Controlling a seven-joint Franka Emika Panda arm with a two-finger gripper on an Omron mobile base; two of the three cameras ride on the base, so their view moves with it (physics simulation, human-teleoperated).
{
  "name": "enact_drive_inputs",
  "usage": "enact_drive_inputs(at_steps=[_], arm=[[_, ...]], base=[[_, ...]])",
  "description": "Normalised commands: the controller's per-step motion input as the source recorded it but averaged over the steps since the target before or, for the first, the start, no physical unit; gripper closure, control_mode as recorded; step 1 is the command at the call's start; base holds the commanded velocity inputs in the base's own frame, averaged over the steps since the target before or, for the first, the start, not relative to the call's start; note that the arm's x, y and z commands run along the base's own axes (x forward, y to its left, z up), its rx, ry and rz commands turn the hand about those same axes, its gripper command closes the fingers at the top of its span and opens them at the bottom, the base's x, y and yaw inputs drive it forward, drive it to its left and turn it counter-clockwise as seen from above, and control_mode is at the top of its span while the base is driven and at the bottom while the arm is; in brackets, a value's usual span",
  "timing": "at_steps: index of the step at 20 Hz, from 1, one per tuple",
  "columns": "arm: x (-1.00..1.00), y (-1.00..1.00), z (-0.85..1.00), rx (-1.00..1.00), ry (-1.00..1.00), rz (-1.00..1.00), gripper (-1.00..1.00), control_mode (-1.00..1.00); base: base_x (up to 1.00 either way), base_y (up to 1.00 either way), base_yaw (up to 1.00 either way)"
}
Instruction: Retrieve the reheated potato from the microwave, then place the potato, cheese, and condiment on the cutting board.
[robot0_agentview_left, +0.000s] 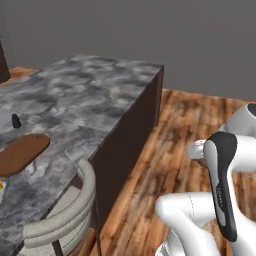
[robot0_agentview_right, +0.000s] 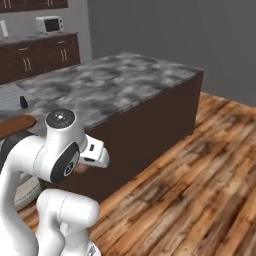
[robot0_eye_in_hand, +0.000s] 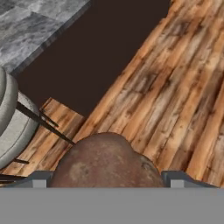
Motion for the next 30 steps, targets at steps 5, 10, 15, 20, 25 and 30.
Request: enact_drive_inputs(at_steps=[5, 10, 15, 20, 25, 30], arm=[[0.00, 0.00, 0.00, 0.00, 0.00, 0.00, 1.00, 1.00], [0.00, 0.00, 0.00, 0.00, 0.00, 0.00, 1.00, 1.00], [0.00, 0.00, 0.00, 0.00, 0.00, 0.00, 1.00, 1.00], [0.00, 0.00, 0.00, 0.00, 0.00, 0.00, 1.00, 1.00], [0.00, 0.00, 0.00, 0.00, 0.00, 0.00, 1.00, 1.00], [0.00, 0.00, 0.00, 0.00, 0.00, 0.00, 1.00, 1.00]], base=[[0.62, -0.22, 0.48], [0.60, -0.17, 0.55], [0.59, -0.14, 0.57], [0.60, -0.18, 0.53], [0.59, -0.28, 0.41], [0.47, -0.26, 0.42]])
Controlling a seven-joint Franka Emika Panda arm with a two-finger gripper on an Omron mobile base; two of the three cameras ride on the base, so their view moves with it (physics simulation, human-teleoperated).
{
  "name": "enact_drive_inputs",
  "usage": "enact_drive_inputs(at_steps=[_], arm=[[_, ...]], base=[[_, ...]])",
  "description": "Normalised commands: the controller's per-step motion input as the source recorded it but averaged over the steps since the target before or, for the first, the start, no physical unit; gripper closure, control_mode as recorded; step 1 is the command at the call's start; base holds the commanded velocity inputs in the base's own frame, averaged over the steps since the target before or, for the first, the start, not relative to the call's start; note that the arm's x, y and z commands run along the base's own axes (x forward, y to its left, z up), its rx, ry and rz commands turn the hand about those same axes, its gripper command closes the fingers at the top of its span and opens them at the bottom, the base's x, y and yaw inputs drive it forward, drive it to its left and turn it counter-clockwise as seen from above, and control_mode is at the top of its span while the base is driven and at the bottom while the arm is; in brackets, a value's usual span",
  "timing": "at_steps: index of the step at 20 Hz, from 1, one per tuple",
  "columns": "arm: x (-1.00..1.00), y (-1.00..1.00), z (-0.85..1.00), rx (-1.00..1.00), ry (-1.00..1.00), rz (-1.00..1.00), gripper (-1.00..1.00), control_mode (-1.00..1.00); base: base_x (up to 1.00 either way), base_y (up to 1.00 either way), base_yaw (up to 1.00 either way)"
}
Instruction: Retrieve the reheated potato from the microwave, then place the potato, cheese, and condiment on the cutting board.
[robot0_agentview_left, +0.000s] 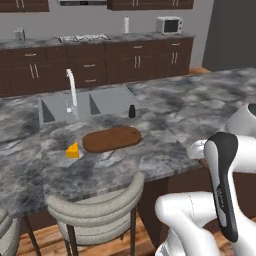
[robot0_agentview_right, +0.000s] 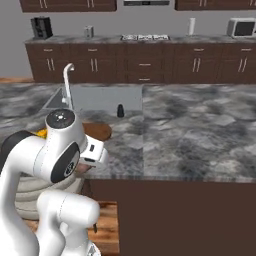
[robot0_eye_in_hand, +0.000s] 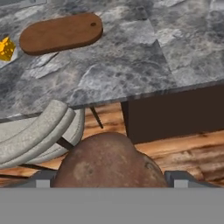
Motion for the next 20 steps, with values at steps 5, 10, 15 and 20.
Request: enact_drive_inputs(at_steps=[5, 10, 15, 20], arm=[[0.00, 0.00, 0.00, 0.00, 0.00, 0.00, 1.00, 1.00], [0.00, 0.00, 0.00, 0.00, 0.00, 0.00, 1.00, 1.00], [0.00, 0.00, 0.00, 0.00, 0.00, 0.00, 1.00, 1.00], [0.00, 0.00, 0.00, 0.00, 0.00, 0.00, 1.00, 1.00]], base=[[0.42, -0.32, 0.37], [0.34, -0.57, 0.11], [0.56, -0.43, 0.06], [0.60, -0.47, 0.03]])
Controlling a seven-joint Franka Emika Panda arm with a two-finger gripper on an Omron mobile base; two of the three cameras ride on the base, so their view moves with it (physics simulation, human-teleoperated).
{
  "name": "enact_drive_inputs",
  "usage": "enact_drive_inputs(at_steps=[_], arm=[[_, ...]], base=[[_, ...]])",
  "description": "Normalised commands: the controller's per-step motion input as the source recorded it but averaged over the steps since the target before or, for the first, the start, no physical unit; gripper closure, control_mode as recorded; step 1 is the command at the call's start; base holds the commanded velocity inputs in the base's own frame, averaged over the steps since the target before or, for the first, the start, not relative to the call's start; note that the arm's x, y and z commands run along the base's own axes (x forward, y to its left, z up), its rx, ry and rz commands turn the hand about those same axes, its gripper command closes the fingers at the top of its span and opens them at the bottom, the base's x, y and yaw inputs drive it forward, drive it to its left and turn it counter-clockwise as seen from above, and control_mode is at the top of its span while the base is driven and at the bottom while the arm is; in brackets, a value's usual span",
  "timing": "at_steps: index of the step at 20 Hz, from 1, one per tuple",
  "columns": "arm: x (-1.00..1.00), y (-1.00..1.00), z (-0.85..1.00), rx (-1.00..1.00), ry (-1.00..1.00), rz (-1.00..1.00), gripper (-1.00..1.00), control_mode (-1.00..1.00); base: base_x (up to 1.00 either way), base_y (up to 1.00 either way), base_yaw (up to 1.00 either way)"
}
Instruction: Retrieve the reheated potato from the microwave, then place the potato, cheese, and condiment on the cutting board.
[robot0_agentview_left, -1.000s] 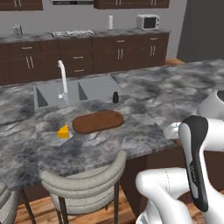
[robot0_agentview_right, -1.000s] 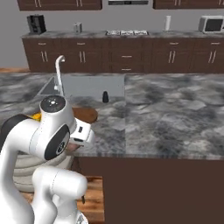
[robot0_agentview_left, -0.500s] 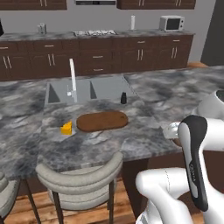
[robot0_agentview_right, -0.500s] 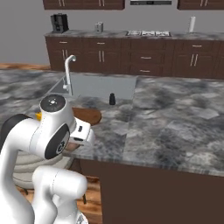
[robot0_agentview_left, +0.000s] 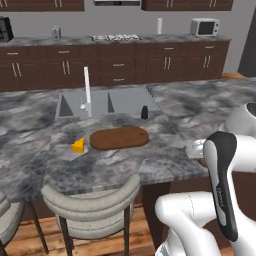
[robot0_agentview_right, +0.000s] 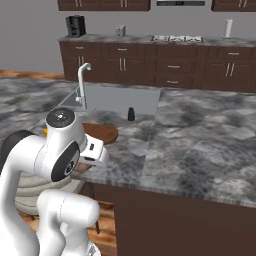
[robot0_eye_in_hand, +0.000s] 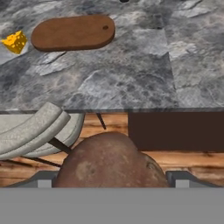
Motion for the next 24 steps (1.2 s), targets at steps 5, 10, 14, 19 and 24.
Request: enact_drive_inputs(at_steps=[5, 10, 14, 19, 24], arm=[[0.00, 0.00, 0.00, 0.00, 0.00, 0.00, 1.00, 1.00], [0.00, 0.00, 0.00, 0.00, 0.00, 0.00, 1.00, 1.00], [0.00, 0.00, 0.00, 0.00, 0.00, 0.00, 1.00, 1.00], [0.00, 0.00, 0.00, 0.00, 0.00, 0.00, 1.00, 1.00], [0.00, 0.00, 0.00, 0.00, 0.00, 0.00, 1.00, 1.00]], base=[[0.53, -0.56, 0.00], [0.20, -0.59, 0.03], [0.00, -0.58, 0.02], [0.56, -0.11, -0.02], [0.47, -0.07, 0.03]])
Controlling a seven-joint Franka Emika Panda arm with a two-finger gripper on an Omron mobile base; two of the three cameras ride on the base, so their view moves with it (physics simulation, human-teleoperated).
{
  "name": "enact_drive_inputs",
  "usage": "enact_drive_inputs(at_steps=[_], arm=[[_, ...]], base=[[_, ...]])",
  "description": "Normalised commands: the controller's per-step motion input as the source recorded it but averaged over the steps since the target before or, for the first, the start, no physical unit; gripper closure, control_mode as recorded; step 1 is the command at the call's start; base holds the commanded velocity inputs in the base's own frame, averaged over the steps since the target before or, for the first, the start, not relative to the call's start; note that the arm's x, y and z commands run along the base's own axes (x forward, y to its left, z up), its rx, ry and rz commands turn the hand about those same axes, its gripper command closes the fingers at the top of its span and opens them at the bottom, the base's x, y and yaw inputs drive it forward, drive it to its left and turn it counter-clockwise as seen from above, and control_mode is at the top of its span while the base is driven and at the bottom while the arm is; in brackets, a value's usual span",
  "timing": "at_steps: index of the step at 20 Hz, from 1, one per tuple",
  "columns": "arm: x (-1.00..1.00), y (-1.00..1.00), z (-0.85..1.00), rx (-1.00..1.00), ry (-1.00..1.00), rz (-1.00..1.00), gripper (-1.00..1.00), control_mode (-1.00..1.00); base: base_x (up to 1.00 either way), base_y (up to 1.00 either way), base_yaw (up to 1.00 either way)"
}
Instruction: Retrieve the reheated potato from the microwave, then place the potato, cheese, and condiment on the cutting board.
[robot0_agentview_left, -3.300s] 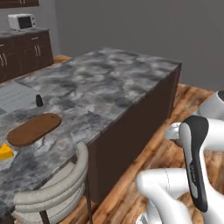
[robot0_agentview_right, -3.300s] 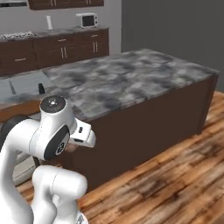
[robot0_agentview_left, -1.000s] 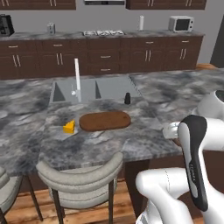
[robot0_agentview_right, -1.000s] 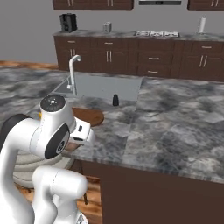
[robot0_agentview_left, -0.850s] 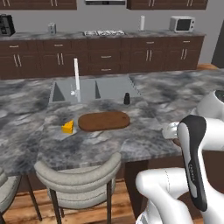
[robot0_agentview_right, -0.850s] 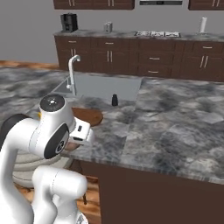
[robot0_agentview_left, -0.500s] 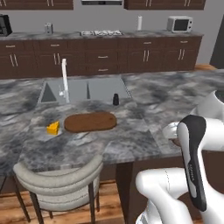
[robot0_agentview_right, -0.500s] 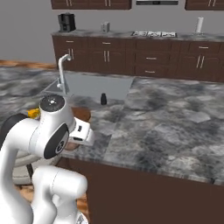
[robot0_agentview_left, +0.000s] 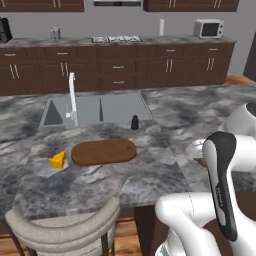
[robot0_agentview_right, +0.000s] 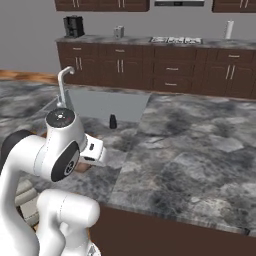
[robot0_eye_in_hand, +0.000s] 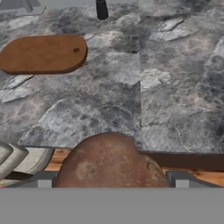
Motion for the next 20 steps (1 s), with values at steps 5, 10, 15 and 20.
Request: enact_drive_inputs(at_steps=[5, 10, 15, 20], arm=[[0.00, 0.00, 0.00, 0.00, 0.00, 0.00, 1.00, 1.00], [0.00, 0.00, 0.00, 0.00, 0.00, 0.00, 1.00, 1.00], [0.00, 0.00, 0.00, 0.00, 0.00, 0.00, 1.00, 1.00], [0.00, 0.00, 0.00, 0.00, 0.00, 0.00, 1.00, 1.00]], base=[[0.39, -0.03, 0.18], [0.57, 0.10, 0.14], [0.44, 0.22, 0.13], [0.28, 0.20, 0.08]])
